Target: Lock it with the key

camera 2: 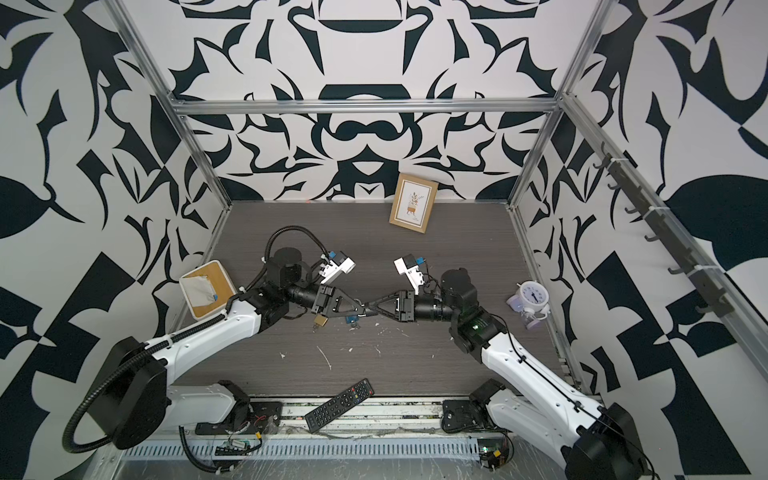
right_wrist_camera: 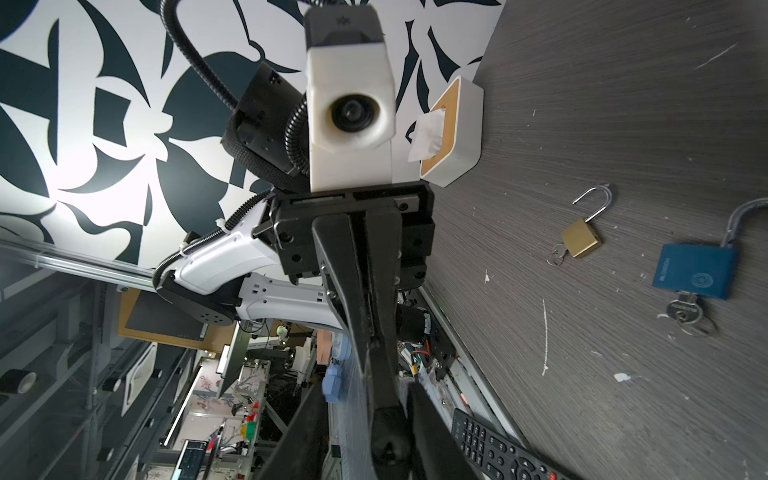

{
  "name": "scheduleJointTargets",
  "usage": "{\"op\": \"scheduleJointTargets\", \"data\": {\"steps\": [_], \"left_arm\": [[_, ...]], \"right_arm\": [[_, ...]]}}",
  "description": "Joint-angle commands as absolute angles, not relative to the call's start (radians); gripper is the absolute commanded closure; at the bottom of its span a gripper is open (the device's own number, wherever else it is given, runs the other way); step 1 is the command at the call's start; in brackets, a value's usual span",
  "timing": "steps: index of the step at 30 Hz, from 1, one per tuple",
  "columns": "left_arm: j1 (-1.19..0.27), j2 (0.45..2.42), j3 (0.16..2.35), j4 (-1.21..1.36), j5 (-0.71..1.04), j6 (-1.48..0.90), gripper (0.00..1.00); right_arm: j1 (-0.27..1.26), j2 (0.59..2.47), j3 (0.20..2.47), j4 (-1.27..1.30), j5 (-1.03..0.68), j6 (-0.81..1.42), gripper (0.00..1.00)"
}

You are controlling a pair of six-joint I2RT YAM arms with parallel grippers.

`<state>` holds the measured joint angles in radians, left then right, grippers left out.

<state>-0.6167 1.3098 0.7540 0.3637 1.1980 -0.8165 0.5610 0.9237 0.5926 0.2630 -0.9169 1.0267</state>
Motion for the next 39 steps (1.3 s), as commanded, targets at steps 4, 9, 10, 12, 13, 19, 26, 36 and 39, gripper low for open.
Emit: {"op": "scheduleJointTargets", "data": {"steps": [4, 9, 10, 12, 13, 19, 26, 36, 39], "left_arm": [[-0.623, 1.324, 0.782, 0.383, 1.187, -0.826, 1.00], [-0.624, 1.335, 0.785, 0.402, 1.184, -0.838, 1.00], [-0.623, 1.340, 0.781, 0.419, 1.184, -0.849, 1.00], [-0.624, 1.355, 0.776, 0.444, 1.180, -0.868, 1.00], [-0.624, 1.366, 0.776, 0.455, 1.178, -0.876, 1.00], [-0.620, 1.415, 0.785, 0.497, 1.143, -0.927, 0.86], [-0.553, 1.413, 0.768, 0.485, 1.074, -0.943, 0.00], [-0.439, 1.043, 0.691, -0.009, 0.432, -0.752, 0.01], [-0.436, 0.955, 0.697, -0.134, 0.278, -0.780, 0.01]], "right_arm": [[0.580, 0.914, 0.600, 0.328, -0.974, 1.025, 0.85], [0.581, 0.920, 0.589, 0.330, -0.973, 1.025, 0.86], [0.583, 0.922, 0.587, 0.337, -0.979, 1.031, 0.89], [0.583, 0.923, 0.583, 0.333, -0.979, 1.035, 0.99], [0.582, 0.923, 0.583, 0.326, -0.973, 1.034, 1.00], [0.582, 0.922, 0.569, 0.270, -0.887, 1.029, 1.00], [0.560, 0.965, 0.573, 0.146, -0.777, 0.990, 1.00], [0.635, 0.927, 0.479, 0.128, -0.092, 1.159, 1.00], [0.791, 0.918, 0.477, 0.119, 0.228, 1.203, 1.00]]}}
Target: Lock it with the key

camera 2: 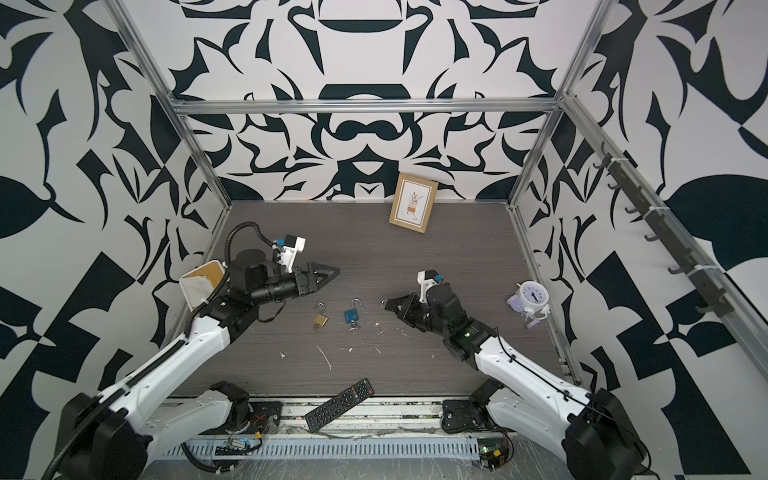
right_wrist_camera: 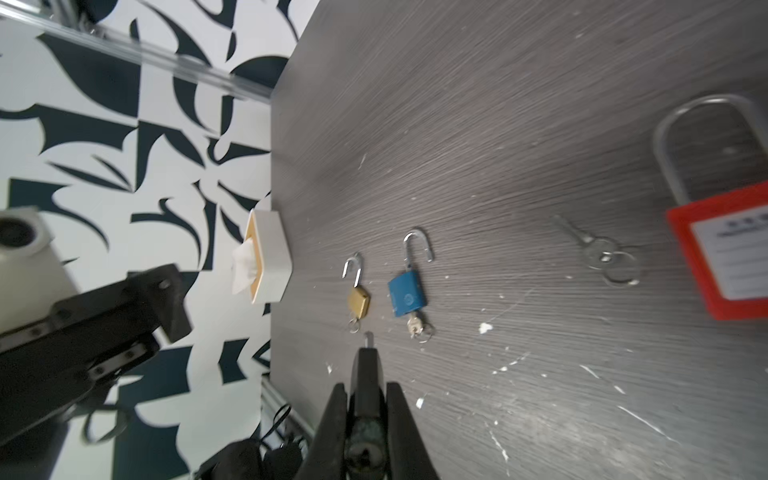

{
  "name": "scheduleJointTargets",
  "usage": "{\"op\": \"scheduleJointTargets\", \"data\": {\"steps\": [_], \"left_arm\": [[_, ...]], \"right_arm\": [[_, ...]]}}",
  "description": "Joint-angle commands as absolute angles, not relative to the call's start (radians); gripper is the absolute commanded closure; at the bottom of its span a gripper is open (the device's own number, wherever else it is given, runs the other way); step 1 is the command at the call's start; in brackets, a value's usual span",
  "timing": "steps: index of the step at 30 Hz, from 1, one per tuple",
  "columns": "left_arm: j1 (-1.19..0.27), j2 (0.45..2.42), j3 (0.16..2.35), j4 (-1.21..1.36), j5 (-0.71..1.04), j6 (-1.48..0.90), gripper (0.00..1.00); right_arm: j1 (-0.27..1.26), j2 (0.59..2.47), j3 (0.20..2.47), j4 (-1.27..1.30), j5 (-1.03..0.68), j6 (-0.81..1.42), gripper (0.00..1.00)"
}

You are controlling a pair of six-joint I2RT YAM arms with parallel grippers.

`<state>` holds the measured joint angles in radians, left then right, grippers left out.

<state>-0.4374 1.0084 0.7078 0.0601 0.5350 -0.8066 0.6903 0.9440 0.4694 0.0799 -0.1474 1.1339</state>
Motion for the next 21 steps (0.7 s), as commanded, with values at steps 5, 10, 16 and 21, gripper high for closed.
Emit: {"op": "scheduleJointTargets", "data": {"steps": [5, 10, 16, 21], "left_arm": [[-0.424, 0.887, 0.698, -0.209, 0.298, -0.730, 0.01], [-0.423, 0.867, 0.676, -0.198, 0.326, -0.754, 0.00], [-0.424, 0.902, 0.683, -0.204, 0.380, -0.766, 0.00], [-0.425, 0.918, 0.690, -0.199, 0.408, -0.764, 0.00]], "right_arm": [[1.002, 1.072, 0.593, -0.011, 0.600, 1.405, 1.00], [1.012, 1.256, 0.585, 0.179, 0.638, 1.516, 1.00], [1.010, 1.375, 0.584, 0.259, 0.672, 1.589, 1.00], [0.991, 1.465, 0.543, 0.392, 0.673, 1.583, 1.00]]}}
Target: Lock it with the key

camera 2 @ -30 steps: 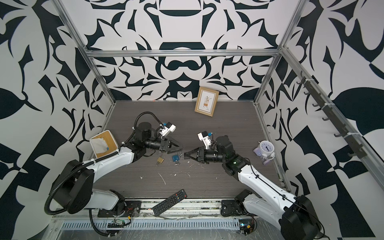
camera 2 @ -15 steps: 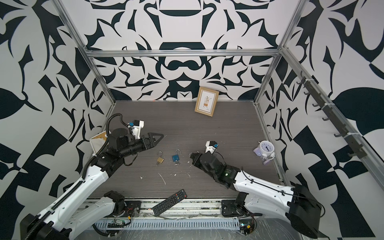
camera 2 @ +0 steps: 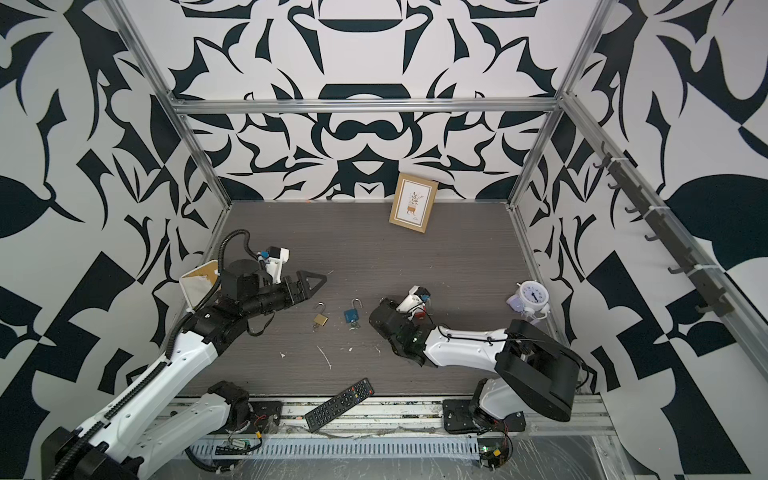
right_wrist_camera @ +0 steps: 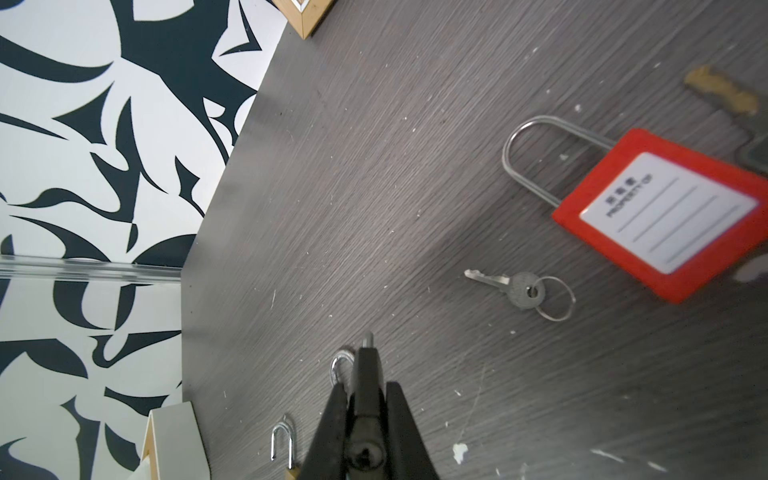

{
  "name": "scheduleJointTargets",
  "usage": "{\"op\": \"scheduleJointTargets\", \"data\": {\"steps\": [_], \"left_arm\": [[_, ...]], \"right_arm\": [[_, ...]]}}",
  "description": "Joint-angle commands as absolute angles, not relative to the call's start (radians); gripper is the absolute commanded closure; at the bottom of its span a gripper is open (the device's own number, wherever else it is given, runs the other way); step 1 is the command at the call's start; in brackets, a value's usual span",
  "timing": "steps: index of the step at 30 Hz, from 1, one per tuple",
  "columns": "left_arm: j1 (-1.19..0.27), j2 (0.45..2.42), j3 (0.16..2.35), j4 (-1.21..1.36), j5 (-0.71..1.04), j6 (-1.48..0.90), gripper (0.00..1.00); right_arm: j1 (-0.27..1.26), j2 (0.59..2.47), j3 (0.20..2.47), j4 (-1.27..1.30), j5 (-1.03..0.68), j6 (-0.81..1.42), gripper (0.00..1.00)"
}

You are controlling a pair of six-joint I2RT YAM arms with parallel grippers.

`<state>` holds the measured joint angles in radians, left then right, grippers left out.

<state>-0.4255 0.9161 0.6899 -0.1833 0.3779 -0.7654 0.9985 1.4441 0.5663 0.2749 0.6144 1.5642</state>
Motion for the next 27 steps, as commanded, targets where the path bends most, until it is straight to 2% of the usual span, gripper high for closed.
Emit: {"op": "scheduleJointTargets", "data": {"steps": [1, 9, 16, 22, 27], "left_arm": [[-0.424, 0.920, 0.692, -0.201, 0.409, -0.767, 0.00], [-0.424, 0.867, 0.638, -0.154, 0.426, -0.774, 0.01], [-0.424, 0.857, 0.624, -0.180, 0.426, -0.772, 0.00], [-0.424, 0.838, 0.606, -0.181, 0.414, -0.773, 0.00], [-0.425, 0.847, 0.602, -0.167, 0.411, -0.770, 0.01]], "right_arm": [[0.988, 1.480, 0.541, 0.377, 0.684, 1.616, 1.00], [0.923, 1.674, 0.497, 0.660, 0.572, 1.575, 1.00], [0.921, 1.830, 0.485, 0.747, 0.531, 1.690, 1.00], [0.926, 1.697, 0.437, 0.562, 0.573, 1.725, 1.00], [0.926, 1.585, 0.481, 0.364, 0.562, 1.661, 1.00]]}}
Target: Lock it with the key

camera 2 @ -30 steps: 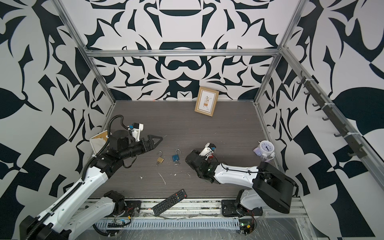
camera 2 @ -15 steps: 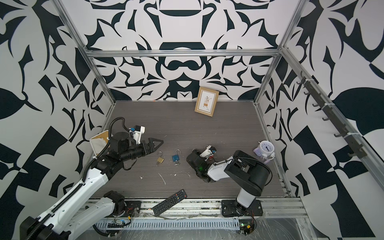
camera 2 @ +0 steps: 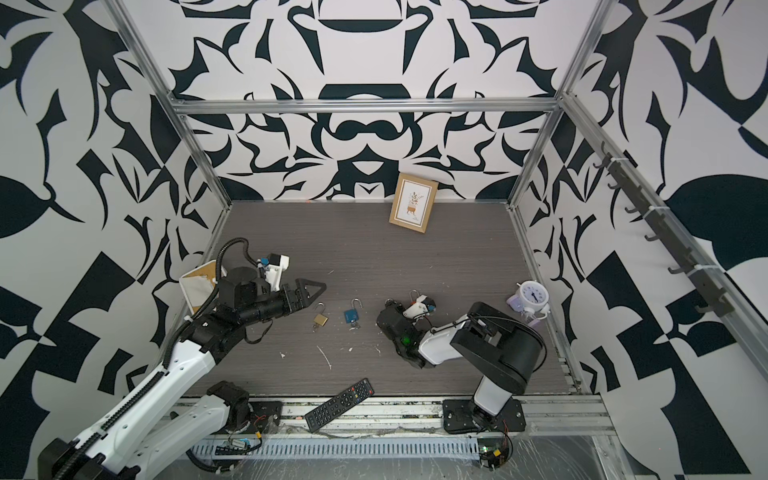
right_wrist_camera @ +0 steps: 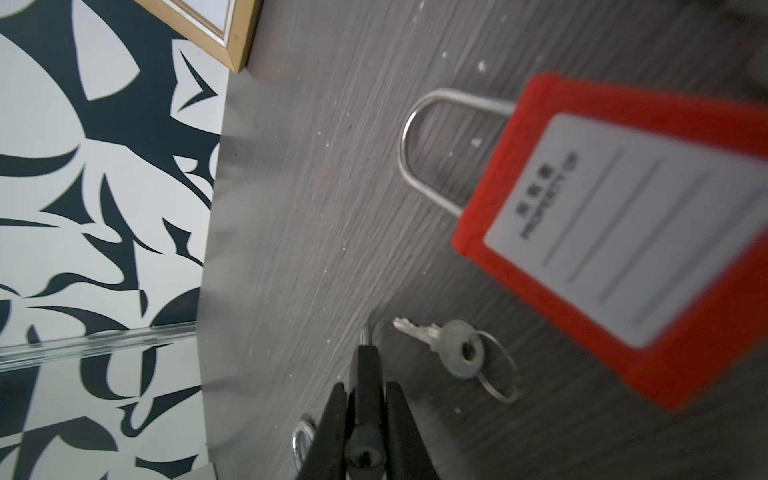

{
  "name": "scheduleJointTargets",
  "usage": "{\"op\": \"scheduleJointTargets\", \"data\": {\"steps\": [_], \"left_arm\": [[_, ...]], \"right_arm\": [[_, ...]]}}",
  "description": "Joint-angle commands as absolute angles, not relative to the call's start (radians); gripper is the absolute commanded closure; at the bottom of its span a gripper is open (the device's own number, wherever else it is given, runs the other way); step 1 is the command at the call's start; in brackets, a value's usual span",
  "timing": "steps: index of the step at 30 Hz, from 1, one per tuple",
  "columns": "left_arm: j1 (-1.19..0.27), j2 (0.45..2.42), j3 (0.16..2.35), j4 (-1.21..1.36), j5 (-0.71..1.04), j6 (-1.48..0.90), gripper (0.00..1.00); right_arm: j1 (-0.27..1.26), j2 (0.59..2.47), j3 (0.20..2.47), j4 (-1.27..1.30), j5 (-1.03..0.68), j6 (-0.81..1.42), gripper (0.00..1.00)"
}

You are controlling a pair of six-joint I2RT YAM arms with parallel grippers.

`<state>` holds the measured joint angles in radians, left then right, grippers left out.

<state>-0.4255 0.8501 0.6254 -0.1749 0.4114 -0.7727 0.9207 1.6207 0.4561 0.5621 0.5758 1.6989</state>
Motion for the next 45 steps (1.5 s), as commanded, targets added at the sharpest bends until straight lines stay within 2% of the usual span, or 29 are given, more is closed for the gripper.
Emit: {"op": "scheduleJointTargets", "data": {"steps": [1, 8, 13, 15, 19, 22, 26, 30, 35, 38, 41, 45], "left_arm": [[-0.424, 0.847, 0.598, -0.159, 0.410, -0.770, 0.01], [-0.424, 0.814, 0.563, -0.153, 0.408, -0.784, 0.01], [-0.424, 0.789, 0.563, -0.194, 0.398, -0.766, 0.01], [-0.424, 0.783, 0.557, -0.195, 0.394, -0.764, 0.00], [-0.424, 0.787, 0.532, -0.155, 0.409, -0.760, 0.01], [-0.423, 0.809, 0.526, -0.142, 0.436, -0.760, 0.01], [-0.425, 0.808, 0.517, -0.150, 0.437, -0.755, 0.00], [-0.424, 0.818, 0.499, -0.154, 0.430, -0.750, 0.01], [-0.424, 0.836, 0.468, -0.096, 0.450, -0.767, 0.01], [-0.424, 0.861, 0.462, -0.065, 0.470, -0.765, 0.01], [-0.424, 0.877, 0.462, -0.062, 0.472, -0.760, 0.01], [-0.424, 0.863, 0.454, -0.067, 0.462, -0.761, 0.01]], "right_arm": [[0.926, 1.592, 0.490, 0.360, 0.542, 1.652, 1.00], [0.925, 1.692, 0.506, 0.436, 0.499, 1.690, 1.00], [0.943, 1.612, 0.552, 0.206, 0.580, 1.742, 1.00], [0.943, 1.597, 0.532, 0.215, 0.588, 1.752, 1.00], [0.930, 1.640, 0.511, 0.290, 0.543, 1.755, 0.91], [0.931, 1.698, 0.512, 0.333, 0.520, 1.774, 0.90], [0.928, 1.732, 0.512, 0.384, 0.506, 1.785, 0.83], [0.934, 1.678, 0.533, 0.256, 0.552, 1.784, 0.80], [0.922, 1.635, 0.519, 0.232, 0.547, 1.770, 0.65], [0.906, 1.641, 0.501, 0.281, 0.513, 1.769, 0.60], [0.902, 1.639, 0.491, 0.314, 0.490, 1.756, 0.58], [0.902, 1.571, 0.499, 0.225, 0.492, 1.728, 0.56]]}}
